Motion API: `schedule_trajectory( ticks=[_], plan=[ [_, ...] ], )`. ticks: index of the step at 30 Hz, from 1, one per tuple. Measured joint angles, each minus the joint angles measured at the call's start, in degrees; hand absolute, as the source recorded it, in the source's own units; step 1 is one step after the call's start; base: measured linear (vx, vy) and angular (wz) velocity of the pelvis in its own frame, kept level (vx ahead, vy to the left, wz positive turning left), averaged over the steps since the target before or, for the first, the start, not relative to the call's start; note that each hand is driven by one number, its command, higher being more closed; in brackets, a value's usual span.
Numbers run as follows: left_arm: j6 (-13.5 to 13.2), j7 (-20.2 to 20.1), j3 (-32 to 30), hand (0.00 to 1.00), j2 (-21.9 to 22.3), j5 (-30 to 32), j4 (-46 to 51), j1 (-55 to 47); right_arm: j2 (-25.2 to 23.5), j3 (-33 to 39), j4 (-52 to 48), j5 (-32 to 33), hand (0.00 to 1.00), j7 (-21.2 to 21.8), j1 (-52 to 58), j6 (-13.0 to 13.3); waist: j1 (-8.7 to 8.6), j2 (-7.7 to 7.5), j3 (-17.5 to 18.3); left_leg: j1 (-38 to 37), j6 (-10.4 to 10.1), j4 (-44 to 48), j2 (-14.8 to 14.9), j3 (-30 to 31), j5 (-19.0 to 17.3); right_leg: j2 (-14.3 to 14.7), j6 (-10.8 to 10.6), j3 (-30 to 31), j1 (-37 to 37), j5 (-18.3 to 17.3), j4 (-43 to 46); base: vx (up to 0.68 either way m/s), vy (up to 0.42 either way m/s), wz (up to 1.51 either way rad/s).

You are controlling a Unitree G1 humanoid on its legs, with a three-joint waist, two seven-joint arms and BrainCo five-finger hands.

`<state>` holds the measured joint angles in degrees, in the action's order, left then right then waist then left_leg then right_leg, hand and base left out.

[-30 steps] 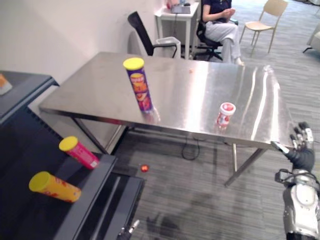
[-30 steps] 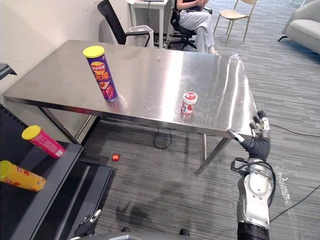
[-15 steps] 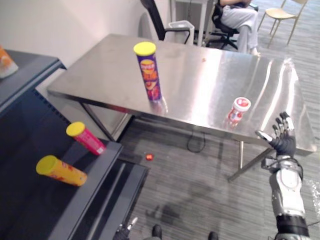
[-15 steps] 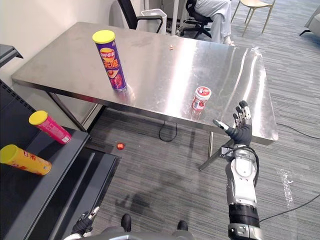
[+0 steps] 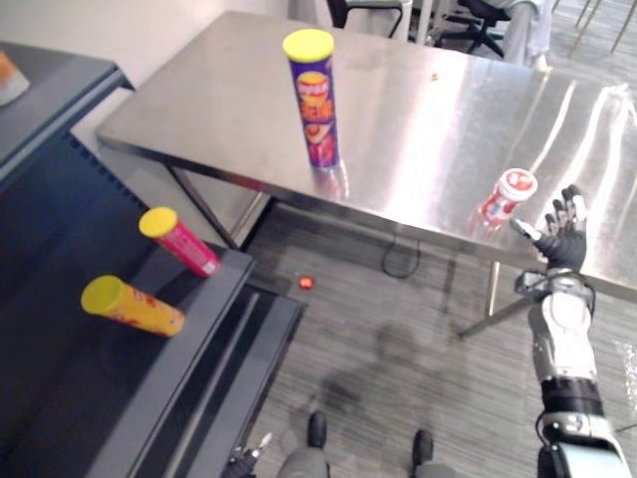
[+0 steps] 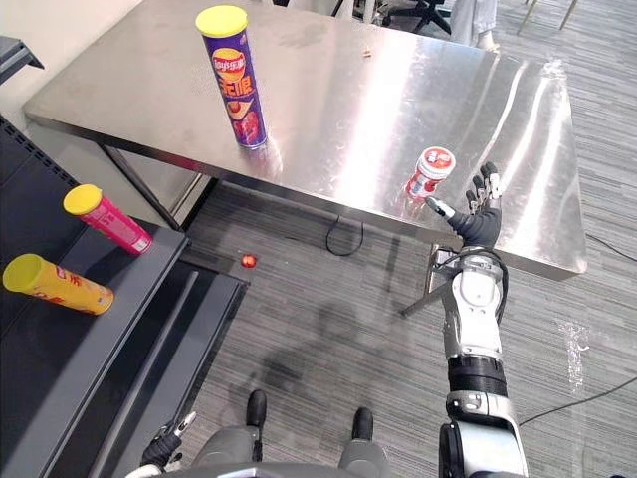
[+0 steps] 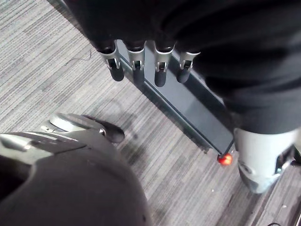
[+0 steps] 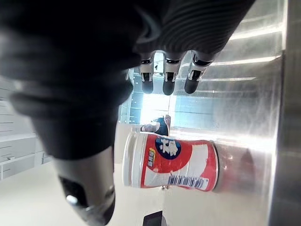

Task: Put the gum and the chips on the shelf.

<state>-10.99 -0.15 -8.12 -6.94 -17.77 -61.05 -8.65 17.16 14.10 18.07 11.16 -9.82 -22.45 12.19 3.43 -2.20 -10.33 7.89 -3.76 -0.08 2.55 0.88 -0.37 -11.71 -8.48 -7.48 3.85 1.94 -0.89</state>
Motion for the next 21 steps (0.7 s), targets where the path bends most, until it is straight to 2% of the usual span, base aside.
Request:
schedule_trajectory(
  ticks=[6, 12, 18, 19, 21],
  plan=[
    [0.0, 0.3, 1.0, 0.00, 0.0, -0.1, 0.1, 0.1, 0.6, -1.2, 3.0, 0.1, 0.00, -1.2, -5.3, -0.4, 0.80, 0.32, -1.1, 0.7, -0.2, -3.6, 0.0, 0.5, 3.0, 0.1, 0.0, -0.2, 2.1, 0.0, -0.1, -0.07, -0.016, 0.03],
    [0.0, 0.4, 1.1, 0.00, 0.0, -0.2, 0.6, 0.3, 1.9, -1.2, 4.4, 0.1, 0.00, -1.8, -9.1, -0.7, 1.54, 0.06, -2.1, 1.0, -0.7, -5.3, 0.1, 1.2, 4.2, 0.2, 0.2, -0.4, 2.9, 0.1, 0.0, -0.05, -0.002, 0.04],
    [0.0, 0.4, 1.2, 0.00, 0.0, -0.2, 0.7, 0.5, 2.2, -1.7, 8.0, 0.1, 0.00, -2.7, -13.8, -1.3, 1.76, 0.03, -2.6, 1.0, -0.3, -5.3, 0.1, 1.2, 4.5, 0.3, 0.2, -0.4, 2.9, 0.1, -0.1, -0.01, 0.001, 0.00],
    [0.0, 0.5, 1.2, 0.00, 0.0, -0.2, 0.8, 0.7, 2.2, -1.7, 8.3, 0.1, 1.00, -3.5, -15.1, -1.4, 1.76, -0.01, -3.3, 1.0, -0.3, -5.3, 0.1, 1.2, 4.6, 0.3, 0.2, -0.4, 3.0, 0.1, -0.1, 0.00, 0.000, 0.00],
    [0.0, 0.7, 1.2, 0.00, 0.0, -0.3, 0.9, 0.8, 2.3, -1.6, 9.5, 0.1, 1.00, -4.0, -16.7, -1.5, 1.76, -0.08, -4.0, 1.0, -0.3, -5.3, 0.1, 1.2, 4.6, 0.3, 0.2, -0.4, 3.0, 0.1, -0.1, 0.00, 0.000, 0.00]
  ],
)
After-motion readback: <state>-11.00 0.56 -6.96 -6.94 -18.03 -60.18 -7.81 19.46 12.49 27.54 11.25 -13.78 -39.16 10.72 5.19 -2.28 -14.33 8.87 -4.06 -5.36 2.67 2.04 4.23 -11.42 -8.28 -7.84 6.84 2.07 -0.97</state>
